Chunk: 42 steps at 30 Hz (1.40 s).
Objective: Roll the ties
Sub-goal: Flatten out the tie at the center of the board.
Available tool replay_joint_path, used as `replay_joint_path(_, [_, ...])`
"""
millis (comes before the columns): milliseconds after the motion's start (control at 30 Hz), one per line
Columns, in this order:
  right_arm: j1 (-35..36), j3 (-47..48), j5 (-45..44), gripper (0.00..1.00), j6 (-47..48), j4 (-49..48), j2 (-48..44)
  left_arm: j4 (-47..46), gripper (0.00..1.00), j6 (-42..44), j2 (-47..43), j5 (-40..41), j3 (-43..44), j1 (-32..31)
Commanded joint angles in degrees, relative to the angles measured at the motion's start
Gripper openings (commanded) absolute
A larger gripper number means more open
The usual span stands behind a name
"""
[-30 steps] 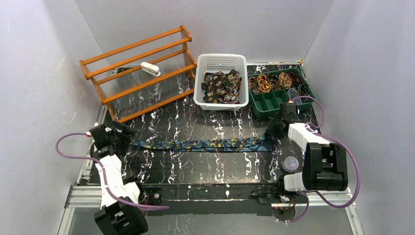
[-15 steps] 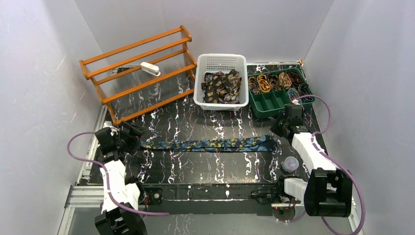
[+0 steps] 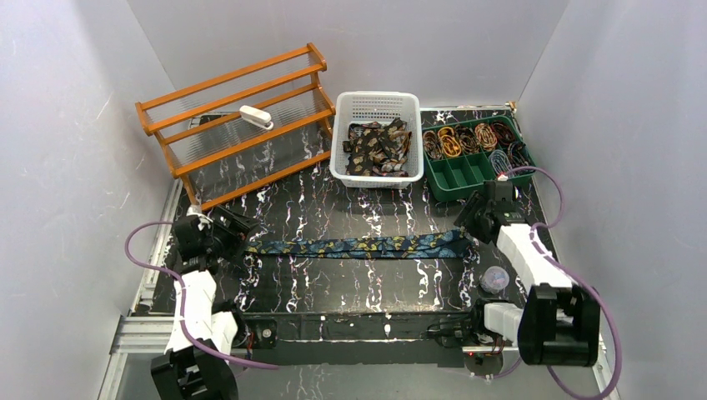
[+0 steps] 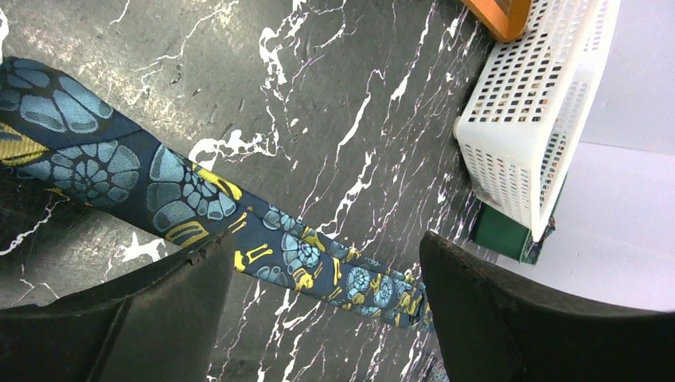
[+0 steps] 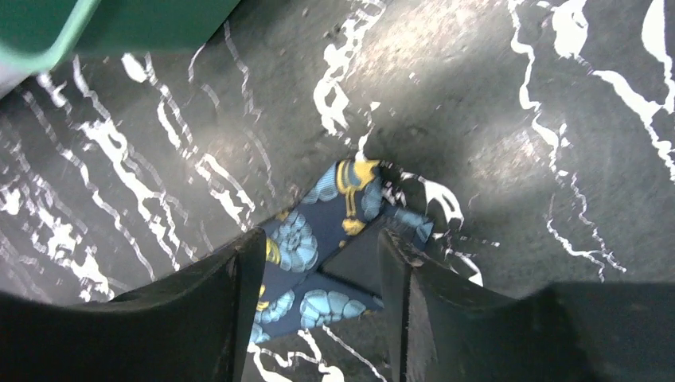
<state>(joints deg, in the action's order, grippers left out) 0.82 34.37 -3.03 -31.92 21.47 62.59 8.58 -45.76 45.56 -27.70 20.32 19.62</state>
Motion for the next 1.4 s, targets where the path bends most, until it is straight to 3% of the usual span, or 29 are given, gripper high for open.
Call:
replay_joint_path(0, [-0.2, 6.3, -6.7, 0.62, 3.0, 0.5, 7.4, -2.2, 0.84, -0.4, -0.2, -0.7, -1.2, -1.4])
replay_joint_path(267, [-0.1, 7.6, -4.0, 0.61, 3.9, -4.1, 16.0, -3.9, 0.84, 0.2, 3.1, 0.0, 0.6, -5.8])
replay_joint_path(500, [-0.2, 7.4, -2.6, 0.49, 4.1, -3.4, 19.0, -6.0, 0.84, -0.2, 2.4, 0.3, -0.9, -8.9])
replay_joint_path(733, [-0.1, 5.2, -3.1, 0.27, 4.5, -4.0, 16.6, -7.5, 0.84, 0.4, 3.5, -0.7, -2.5, -9.4])
replay_joint_path(833, [-0.2, 5.4, -3.0, 0.02, 4.2, -3.3, 14.9, -8.1, 0.84, 0.1, 4.8, -0.6, -3.2, -9.4])
replay_joint_path(1367, [-0.2, -1.5, -4.5, 0.01, -4.2, 4.3, -2.8, -8.3, 0.83, -1.1, 4.7, 0.9, -3.1, -9.4])
